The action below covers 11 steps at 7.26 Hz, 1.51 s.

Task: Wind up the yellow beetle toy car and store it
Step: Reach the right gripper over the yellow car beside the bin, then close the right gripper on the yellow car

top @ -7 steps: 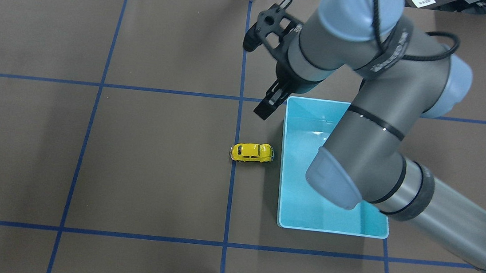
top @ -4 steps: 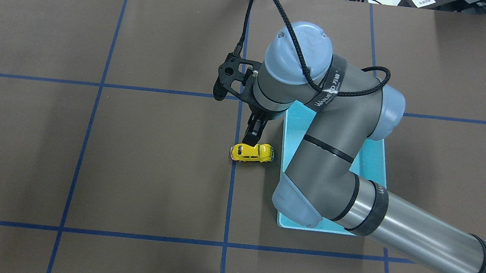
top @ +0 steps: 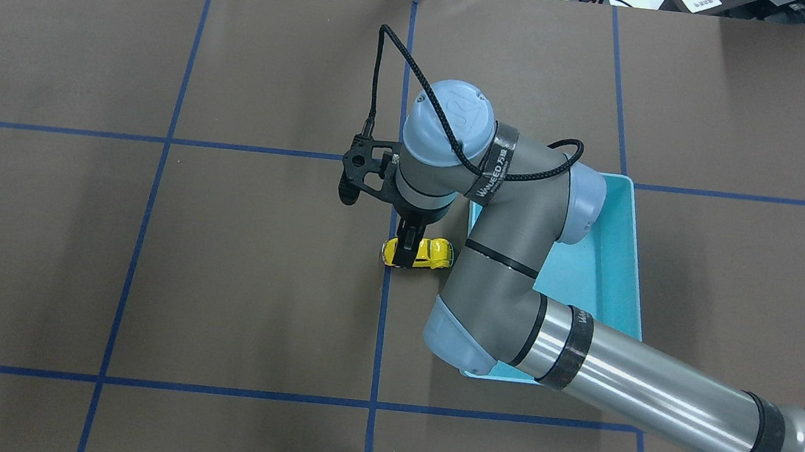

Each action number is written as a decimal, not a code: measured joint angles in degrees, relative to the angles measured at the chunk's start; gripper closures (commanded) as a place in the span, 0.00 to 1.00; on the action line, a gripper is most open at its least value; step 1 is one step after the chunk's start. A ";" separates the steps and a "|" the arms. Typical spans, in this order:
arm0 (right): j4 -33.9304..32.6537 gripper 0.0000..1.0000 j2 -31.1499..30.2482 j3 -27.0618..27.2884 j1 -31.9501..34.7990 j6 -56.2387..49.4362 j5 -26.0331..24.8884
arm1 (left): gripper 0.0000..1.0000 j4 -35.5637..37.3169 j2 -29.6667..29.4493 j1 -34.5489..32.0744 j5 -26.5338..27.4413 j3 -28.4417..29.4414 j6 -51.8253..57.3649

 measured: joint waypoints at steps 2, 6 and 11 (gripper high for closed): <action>2.08 0.00 -2.21 -0.24 -1.49 -0.55 -0.28 | 0.00 0.02 0.00 0.00 0.02 0.05 0.00; 5.08 0.00 -2.67 -2.07 -2.04 -1.76 -0.99 | 0.00 0.08 0.00 0.00 0.08 0.09 0.00; 8.44 0.87 -3.04 -5.14 -2.36 -1.83 -2.03 | 0.00 0.17 0.00 0.00 0.09 0.11 0.00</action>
